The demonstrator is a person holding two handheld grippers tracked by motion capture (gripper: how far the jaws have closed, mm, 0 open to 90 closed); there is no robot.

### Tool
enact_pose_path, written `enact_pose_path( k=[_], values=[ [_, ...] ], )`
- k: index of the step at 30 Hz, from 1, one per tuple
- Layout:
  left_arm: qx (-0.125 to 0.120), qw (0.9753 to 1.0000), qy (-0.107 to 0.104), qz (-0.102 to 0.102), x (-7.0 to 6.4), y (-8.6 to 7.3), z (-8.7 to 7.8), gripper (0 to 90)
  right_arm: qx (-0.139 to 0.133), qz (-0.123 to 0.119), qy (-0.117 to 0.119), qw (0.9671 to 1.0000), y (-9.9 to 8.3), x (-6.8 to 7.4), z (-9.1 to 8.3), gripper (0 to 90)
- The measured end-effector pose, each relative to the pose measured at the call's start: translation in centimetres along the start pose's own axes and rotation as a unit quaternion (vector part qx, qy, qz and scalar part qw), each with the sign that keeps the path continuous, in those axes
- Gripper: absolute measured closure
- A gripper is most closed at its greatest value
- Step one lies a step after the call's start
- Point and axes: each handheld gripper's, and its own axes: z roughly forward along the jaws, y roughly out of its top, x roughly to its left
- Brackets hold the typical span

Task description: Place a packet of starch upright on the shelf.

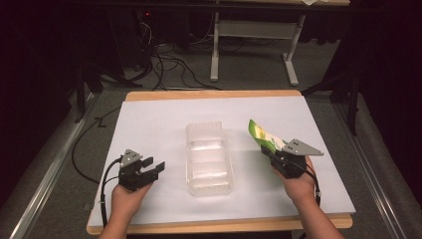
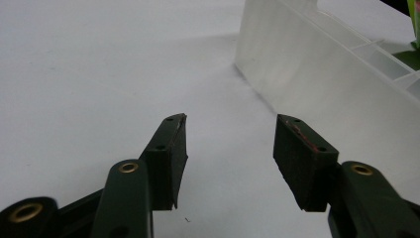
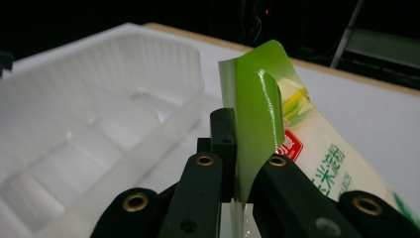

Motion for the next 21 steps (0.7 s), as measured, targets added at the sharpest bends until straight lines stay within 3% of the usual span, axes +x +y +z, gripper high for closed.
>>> enact_pose_path(
  k=[7, 11, 12, 15, 18, 20, 21],
  values=[
    [0.002, 1.0000, 0.002, -0.001, 0.1, -0.1, 0.1, 47.3, -0.077, 0.013, 0.025, 0.9966, 2.9, 0.0, -0.3, 90.0],
    [0.001, 1.0000, 0.003, 0.000, 0.0, -0.1, 0.1, 47.4, -0.099, 0.004, 0.041, 0.9942, 3.8, 0.9, -0.5, 90.0],
    [0.001, 1.0000, 0.003, 0.000, 0.0, -0.1, 0.1, 47.4, -0.104, -0.003, 0.054, 0.9931, 3.8, 1.5, -0.7, 90.0],
    [0.002, 1.0000, 0.002, 0.000, 0.0, -0.1, 0.1, 47.4, -0.106, -0.005, 0.057, 0.9927, 3.5, 2.1, -0.8, 90.0],
    [0.001, 1.0000, 0.002, 0.001, 0.0, -0.1, 0.0, 47.4, -0.109, -0.004, 0.051, 0.9927, 2.8, 2.5, -1.1, 90.0],
    [0.000, 1.0000, 0.002, 0.002, 0.0, 0.0, 0.0, 47.4, -0.097, -0.008, 0.015, 0.9951, 2.1, 2.3, -1.5, 90.0],
    [0.000, 1.0000, 0.002, 0.002, 0.0, 0.0, 0.0, 47.4, -0.097, -0.008, 0.015, 0.9951, 2.1, 2.3, -1.5, 90.0]
  ],
)
